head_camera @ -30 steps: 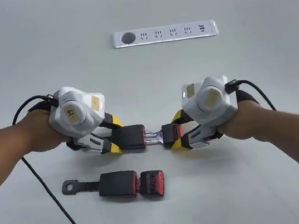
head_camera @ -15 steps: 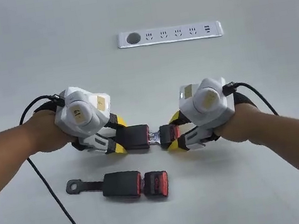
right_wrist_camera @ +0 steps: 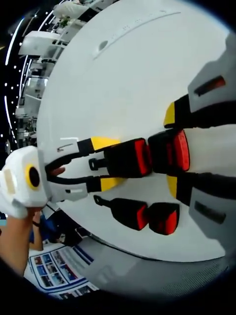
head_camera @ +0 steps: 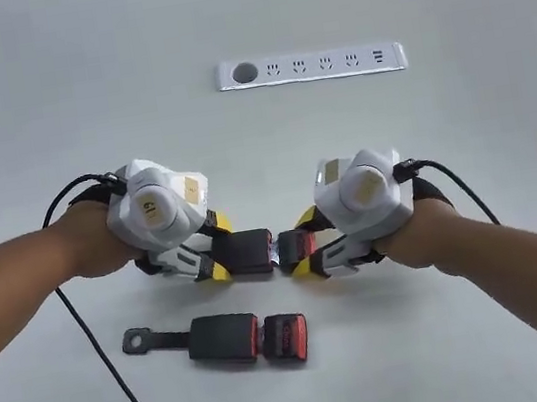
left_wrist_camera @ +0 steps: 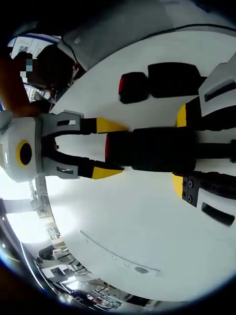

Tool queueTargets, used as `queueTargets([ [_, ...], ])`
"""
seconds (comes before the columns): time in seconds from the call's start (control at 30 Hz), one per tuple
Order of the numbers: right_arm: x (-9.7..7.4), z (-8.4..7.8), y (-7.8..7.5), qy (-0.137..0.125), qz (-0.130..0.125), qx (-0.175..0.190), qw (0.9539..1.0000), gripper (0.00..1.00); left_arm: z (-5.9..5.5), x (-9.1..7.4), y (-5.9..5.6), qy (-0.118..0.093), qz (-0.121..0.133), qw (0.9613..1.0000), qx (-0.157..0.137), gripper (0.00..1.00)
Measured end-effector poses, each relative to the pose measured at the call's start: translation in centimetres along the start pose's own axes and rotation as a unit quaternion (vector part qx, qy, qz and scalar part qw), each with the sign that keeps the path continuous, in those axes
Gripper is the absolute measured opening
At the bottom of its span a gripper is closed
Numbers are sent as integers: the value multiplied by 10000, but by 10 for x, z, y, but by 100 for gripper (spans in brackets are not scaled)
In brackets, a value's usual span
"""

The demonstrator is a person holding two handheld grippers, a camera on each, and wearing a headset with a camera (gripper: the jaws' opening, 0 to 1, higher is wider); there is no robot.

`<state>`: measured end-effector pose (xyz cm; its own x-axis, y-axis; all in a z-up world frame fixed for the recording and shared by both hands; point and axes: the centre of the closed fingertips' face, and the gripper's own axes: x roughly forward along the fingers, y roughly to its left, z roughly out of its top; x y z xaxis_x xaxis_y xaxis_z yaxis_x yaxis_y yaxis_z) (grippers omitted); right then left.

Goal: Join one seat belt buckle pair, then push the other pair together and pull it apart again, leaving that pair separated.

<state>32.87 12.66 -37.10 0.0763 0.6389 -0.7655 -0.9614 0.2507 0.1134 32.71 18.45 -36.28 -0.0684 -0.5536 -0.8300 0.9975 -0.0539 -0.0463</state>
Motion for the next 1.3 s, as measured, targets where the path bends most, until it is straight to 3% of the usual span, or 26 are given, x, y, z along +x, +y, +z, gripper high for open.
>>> queueTargets([
  [0.23,1,1,-1,82,-3,-9,10000,33,-3,1,3,80,4,10000,-2,31],
  [0.4,2,1,0,281,-52,-175,9994,33,-8,4,7,50,27,9999,-114,31],
  [1.3,1,0,0,332,-80,-271,9990,35,-9,7,7,192,27,9998,-57,33],
])
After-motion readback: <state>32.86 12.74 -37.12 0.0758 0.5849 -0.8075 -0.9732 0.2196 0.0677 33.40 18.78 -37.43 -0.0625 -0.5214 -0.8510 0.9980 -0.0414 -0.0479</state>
